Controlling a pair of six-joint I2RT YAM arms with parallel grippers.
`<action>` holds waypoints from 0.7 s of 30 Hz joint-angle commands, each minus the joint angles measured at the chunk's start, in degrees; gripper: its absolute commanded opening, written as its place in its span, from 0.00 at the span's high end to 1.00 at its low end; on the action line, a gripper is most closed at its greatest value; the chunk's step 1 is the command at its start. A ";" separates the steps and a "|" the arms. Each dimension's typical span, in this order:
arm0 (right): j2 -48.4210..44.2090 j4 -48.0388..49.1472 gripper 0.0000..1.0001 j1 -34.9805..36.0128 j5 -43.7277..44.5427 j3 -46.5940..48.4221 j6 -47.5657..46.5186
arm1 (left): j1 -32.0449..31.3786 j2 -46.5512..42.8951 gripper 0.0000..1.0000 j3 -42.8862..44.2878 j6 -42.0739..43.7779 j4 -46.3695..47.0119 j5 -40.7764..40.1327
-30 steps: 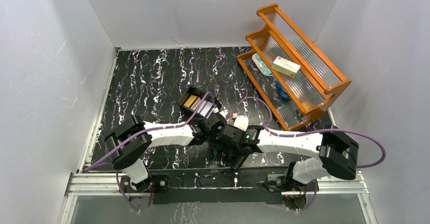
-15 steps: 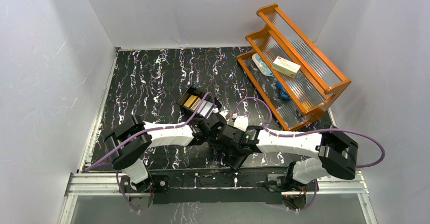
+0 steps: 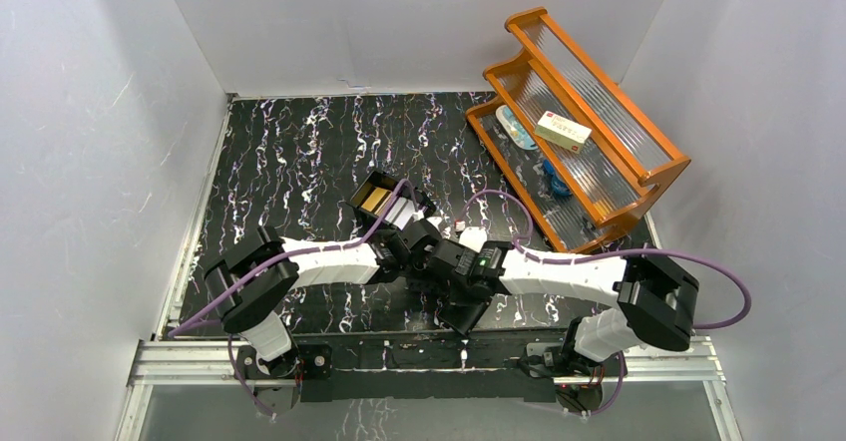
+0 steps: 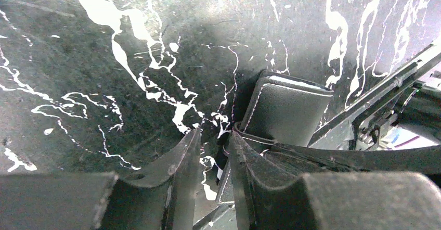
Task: Put the credit cards into the card holder
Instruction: Close the card holder at the center of the board.
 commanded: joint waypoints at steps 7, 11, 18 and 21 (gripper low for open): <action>11.01 -1.86 0.98 -0.55 -2.16 -4.82 0.68 | -1.84 -7.33 0.74 -4.92 -1.99 0.21 -2.64; 7.25 -3.00 0.95 -0.64 0.57 0.04 -1.83 | -1.82 -9.96 0.74 -5.34 -1.57 -0.56 -3.94; -7.44 -3.76 0.77 -0.89 7.25 6.42 -4.47 | -1.79 -19.30 0.68 -4.00 -0.45 -6.95 -13.80; -12.87 -2.63 0.64 -0.99 8.97 7.55 -6.12 | -1.78 -24.16 0.66 -1.03 1.14 -12.26 -18.83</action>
